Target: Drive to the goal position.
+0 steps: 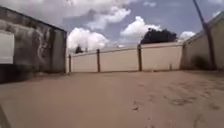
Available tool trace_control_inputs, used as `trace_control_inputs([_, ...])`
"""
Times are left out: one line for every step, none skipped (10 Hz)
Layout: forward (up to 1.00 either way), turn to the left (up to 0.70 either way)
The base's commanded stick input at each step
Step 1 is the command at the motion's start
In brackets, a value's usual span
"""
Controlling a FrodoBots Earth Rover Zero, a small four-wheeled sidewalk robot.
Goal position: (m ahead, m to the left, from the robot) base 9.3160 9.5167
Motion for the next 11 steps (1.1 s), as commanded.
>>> trace_control_inputs([0.58,-0.14])
trace_control_inputs([0.57,-0.14])
trace_control_inputs([0.58,-0.14])
trace_control_inputs([0.58,-0.14])
trace_control_inputs([0.58,-0.14])
trace_control_inputs([0.57,-0.14])
trace_control_inputs([0.58,-0.14])
trace_control_inputs([0.58,-0.14])
trace_control_inputs([0.57,-0.14])
trace_control_inputs([0.60,0.01])
trace_control_inputs([0.58,0.11])
